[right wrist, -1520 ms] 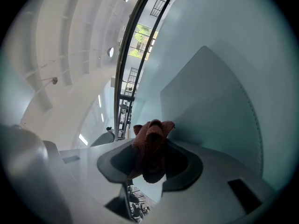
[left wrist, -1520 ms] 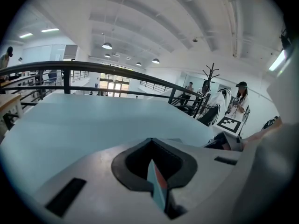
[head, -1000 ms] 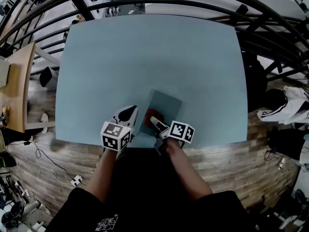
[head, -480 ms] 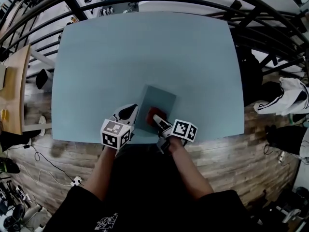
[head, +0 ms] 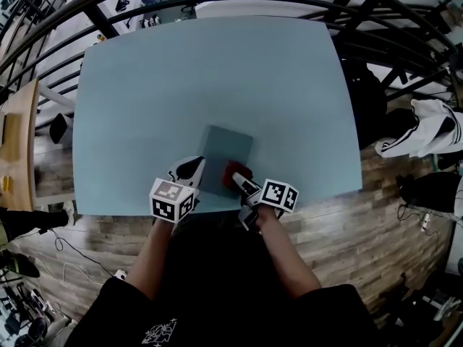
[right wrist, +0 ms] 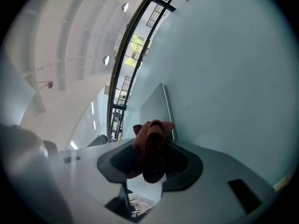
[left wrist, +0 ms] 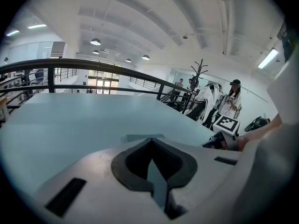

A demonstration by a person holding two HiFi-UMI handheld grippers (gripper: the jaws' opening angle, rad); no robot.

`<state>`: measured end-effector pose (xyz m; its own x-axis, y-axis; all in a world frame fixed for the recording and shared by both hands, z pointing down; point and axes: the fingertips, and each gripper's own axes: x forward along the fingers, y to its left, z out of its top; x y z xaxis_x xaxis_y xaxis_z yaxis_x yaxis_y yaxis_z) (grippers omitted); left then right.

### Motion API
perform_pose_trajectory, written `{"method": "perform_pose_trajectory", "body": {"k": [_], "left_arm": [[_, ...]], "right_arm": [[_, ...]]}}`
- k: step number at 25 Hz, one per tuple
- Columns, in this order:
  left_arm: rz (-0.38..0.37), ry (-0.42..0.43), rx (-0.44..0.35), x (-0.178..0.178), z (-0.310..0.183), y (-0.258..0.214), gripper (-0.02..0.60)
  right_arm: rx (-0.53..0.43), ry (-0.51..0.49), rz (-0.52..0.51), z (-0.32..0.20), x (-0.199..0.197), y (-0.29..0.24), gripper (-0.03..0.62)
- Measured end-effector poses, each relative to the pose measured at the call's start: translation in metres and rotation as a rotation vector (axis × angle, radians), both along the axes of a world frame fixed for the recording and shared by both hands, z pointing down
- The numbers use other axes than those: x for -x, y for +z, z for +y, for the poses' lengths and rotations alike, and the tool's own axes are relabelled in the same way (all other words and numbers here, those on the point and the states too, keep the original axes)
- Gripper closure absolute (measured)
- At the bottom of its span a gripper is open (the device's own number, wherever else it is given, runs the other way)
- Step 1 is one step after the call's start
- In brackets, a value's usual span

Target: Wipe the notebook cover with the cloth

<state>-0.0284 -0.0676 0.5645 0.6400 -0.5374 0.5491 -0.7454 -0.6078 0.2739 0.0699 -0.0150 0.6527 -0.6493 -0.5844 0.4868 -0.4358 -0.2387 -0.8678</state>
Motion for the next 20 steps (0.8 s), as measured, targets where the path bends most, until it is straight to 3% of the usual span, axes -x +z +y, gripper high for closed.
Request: {"method": "perform_pose_trajectory", "body": {"k": [15,20], "left_arm": [[-0.003,0.048,0.008,-0.019,0.004,0.003,0.575],[0.0,0.045,0.008,-0.017,0.007,0.006,0.575]], "right_arm": [[0.005,0.062,0.001,0.017,-0.035,0.001,0.445],[-0.016,0.061,-0.04,0.02,-0.039,-0.005,0.447]]}}
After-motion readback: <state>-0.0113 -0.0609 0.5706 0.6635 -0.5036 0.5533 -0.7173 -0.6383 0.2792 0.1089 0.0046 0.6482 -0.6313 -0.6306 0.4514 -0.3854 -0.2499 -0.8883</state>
